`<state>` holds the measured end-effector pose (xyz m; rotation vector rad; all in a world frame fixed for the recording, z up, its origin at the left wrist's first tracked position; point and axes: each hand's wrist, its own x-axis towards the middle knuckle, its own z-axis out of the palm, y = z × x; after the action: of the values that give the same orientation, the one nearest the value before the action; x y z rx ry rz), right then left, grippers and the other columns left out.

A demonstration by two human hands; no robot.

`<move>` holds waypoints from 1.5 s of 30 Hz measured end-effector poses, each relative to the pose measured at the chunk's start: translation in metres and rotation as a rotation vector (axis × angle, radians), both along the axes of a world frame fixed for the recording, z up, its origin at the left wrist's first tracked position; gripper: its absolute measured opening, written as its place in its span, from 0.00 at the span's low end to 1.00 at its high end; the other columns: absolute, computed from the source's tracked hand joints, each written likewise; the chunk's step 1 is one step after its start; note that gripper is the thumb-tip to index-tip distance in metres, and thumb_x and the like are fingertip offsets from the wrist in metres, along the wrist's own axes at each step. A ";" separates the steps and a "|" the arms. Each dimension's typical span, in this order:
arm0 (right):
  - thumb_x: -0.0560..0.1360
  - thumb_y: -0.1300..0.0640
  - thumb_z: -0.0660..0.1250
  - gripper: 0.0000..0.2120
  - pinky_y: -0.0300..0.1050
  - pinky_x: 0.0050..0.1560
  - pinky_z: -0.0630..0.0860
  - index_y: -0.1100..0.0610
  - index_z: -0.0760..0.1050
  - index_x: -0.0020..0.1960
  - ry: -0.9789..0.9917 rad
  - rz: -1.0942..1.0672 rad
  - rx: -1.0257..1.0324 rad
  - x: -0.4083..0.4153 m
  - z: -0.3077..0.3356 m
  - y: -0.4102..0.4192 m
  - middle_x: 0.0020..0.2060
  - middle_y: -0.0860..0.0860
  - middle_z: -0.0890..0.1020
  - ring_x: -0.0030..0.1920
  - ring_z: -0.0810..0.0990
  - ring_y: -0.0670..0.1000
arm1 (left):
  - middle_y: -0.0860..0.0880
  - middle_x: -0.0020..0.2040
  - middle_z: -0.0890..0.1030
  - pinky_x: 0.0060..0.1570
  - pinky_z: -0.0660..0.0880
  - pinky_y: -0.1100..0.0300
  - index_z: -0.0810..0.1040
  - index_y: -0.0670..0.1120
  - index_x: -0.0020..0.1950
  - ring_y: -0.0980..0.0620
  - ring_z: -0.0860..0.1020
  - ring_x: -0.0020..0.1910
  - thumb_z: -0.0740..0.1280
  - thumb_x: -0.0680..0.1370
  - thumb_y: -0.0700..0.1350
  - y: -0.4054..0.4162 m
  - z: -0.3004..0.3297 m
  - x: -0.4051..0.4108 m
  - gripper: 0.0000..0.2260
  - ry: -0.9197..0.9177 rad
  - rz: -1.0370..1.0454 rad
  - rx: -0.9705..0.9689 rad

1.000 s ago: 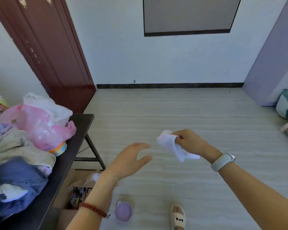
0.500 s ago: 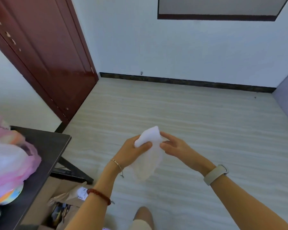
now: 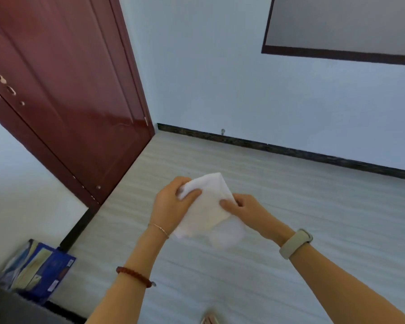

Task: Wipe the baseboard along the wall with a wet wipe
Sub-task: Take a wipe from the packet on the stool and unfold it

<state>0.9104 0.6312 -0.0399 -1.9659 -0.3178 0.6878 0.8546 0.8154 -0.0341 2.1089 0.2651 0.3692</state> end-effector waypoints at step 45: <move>0.77 0.59 0.61 0.06 0.37 0.34 0.72 0.58 0.70 0.53 0.149 -0.380 -0.009 0.879 -0.146 0.576 0.43 0.53 0.78 0.40 0.78 0.49 | 0.48 0.56 0.74 0.53 0.67 0.64 0.73 0.41 0.62 0.53 0.72 0.54 0.66 0.77 0.41 0.583 -0.165 0.864 0.14 0.399 0.115 -0.072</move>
<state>1.7897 1.2071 -0.1857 -1.8985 0.1487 0.5818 1.7190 1.3982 -0.1988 2.0882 0.6247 0.0004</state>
